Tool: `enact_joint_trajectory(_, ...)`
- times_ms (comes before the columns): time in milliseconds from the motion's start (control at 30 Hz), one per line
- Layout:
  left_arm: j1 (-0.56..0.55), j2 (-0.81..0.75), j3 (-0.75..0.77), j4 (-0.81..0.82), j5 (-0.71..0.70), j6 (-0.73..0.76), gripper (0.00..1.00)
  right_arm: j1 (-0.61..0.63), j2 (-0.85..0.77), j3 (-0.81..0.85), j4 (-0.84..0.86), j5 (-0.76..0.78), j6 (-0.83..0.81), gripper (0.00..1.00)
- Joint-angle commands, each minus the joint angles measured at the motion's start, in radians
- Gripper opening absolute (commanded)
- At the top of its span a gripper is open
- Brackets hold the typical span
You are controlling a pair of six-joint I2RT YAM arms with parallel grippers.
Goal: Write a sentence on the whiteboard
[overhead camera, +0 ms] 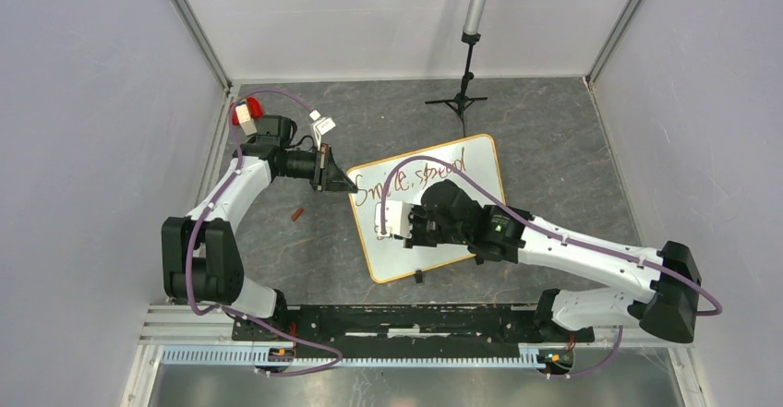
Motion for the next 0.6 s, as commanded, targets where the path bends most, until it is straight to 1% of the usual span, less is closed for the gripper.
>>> enact_joint_trajectory(0,-0.006,-0.015,0.007,0.038,-0.051,-0.007,0.03,-0.008,0.018,0.006,0.020,0.008,-0.004,0.00)
enact_joint_trajectory(567,-0.006,-0.021,0.003,0.038,-0.045,0.002,0.02,-0.008,0.082,0.036,0.050,0.031,0.013,0.00)
